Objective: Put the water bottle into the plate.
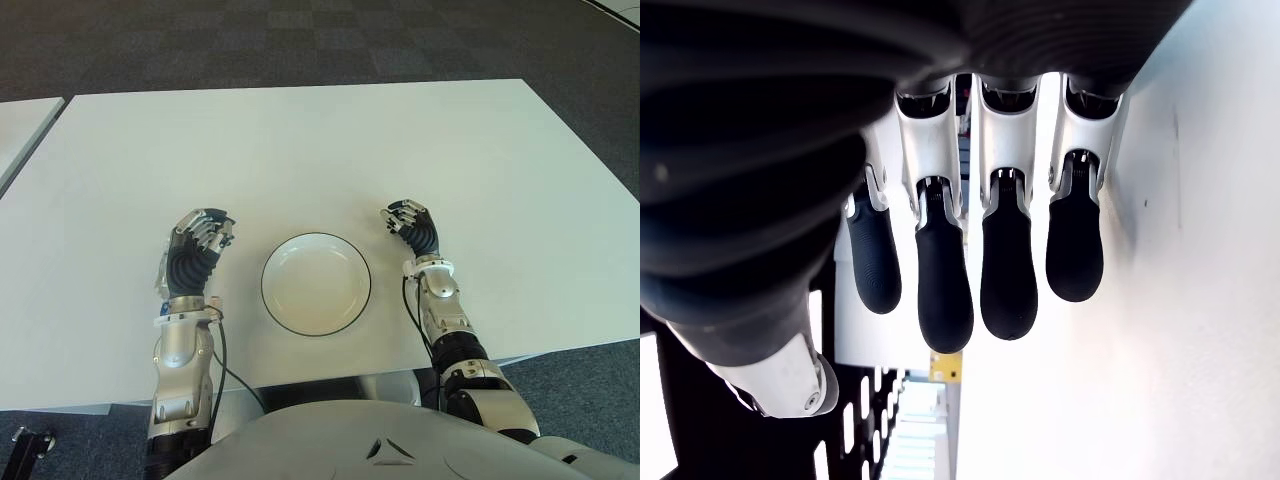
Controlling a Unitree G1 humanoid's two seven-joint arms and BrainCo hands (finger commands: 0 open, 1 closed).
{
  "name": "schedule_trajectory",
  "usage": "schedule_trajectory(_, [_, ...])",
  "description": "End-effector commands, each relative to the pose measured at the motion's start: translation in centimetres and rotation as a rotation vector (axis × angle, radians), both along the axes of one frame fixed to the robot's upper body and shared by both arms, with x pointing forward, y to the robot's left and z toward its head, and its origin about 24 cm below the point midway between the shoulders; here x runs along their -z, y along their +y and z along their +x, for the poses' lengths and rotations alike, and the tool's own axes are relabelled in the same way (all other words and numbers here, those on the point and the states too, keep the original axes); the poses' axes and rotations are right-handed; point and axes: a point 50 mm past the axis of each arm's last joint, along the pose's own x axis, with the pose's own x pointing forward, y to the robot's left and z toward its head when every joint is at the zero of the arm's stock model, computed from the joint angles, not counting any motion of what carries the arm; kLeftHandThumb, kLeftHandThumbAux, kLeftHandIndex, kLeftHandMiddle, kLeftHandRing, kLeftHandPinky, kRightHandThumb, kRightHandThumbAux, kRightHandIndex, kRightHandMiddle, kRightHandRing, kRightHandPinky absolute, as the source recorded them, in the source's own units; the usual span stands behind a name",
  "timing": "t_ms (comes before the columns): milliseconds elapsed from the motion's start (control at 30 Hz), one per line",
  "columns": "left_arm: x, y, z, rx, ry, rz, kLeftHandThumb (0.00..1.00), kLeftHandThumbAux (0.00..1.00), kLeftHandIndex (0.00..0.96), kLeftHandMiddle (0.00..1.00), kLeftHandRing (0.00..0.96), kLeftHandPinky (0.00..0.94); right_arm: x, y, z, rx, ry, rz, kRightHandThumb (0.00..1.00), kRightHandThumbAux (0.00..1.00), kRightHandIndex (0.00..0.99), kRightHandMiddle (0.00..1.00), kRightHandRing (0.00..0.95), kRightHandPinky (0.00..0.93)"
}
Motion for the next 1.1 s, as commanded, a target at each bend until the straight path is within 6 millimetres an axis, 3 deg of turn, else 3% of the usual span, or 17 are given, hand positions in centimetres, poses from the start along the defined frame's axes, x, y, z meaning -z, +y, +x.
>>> schedule_trajectory(33, [-1.1,-0.7,-1.0,-0.085,-0.018,0.214,0.835,0.675,0.422,0.48,0.553,0.537,2.7,-0.1,-1.7,0.015,0.154,0.015,0.707,0.728,0.432,0.615,0.605,0.597])
schedule_trajectory(267, [-2.1,-0.9,-1.2,-0.326,-0.024,0.527,0.83,0.68,0.399,0.489,0.5,0.489,2.7,0.0,-1.7,0.019,0.153,0.022,0.707,0.728,0.432,0.611,0.602,0.6])
schedule_trajectory(333, [-1.8,-0.6,-1.4,-0.417,-0.017,0.614,0.76,0.696,0.403,0.404,0.416,0.416,2.7,0.0,-1.8,0.023,0.152,0.024,0.707,0.728,0.432,0.61,0.603,0.601])
schedule_trajectory(367, [-1.6,-0.4,-1.5,-0.452,-0.015,0.65,0.636,0.67,0.32,0.355,0.366,0.368,2.7,0.0,-1.8,0.024,0.152,0.024,0.707,0.728,0.431,0.61,0.603,0.603])
schedule_trajectory(467, [-0.5,0.8,-1.8,-0.584,-0.026,0.762,0.464,0.579,0.179,0.256,0.275,0.272,2.6,0.0,-1.8,0.023,0.149,0.019,0.707,0.728,0.431,0.61,0.604,0.607])
schedule_trajectory(567, [-0.4,0.8,-1.8,-0.649,-0.018,0.804,0.415,0.481,0.058,0.114,0.127,0.135,2.6,0.0,-1.7,0.021,0.146,0.013,0.708,0.728,0.431,0.611,0.604,0.598])
schedule_trajectory(700, [0.1,1.2,-1.8,-0.75,0.031,0.845,0.428,0.358,0.012,0.024,0.028,0.03,2.7,0.1,-1.7,0.014,0.145,0.009,0.708,0.728,0.432,0.611,0.604,0.598])
schedule_trajectory(900, [0.6,1.5,-1.4,-0.83,0.09,0.897,0.473,0.257,0.001,0.003,0.003,0.003,2.7,0.1,-1.7,0.006,0.145,0.009,0.708,0.728,0.432,0.613,0.606,0.602])
schedule_trajectory(1100, [2.6,2.0,-0.4,-0.843,0.239,0.938,0.504,0.187,0.0,0.0,0.0,0.0,2.8,0.1,-1.7,0.006,0.151,0.016,0.707,0.727,0.432,0.614,0.605,0.596])
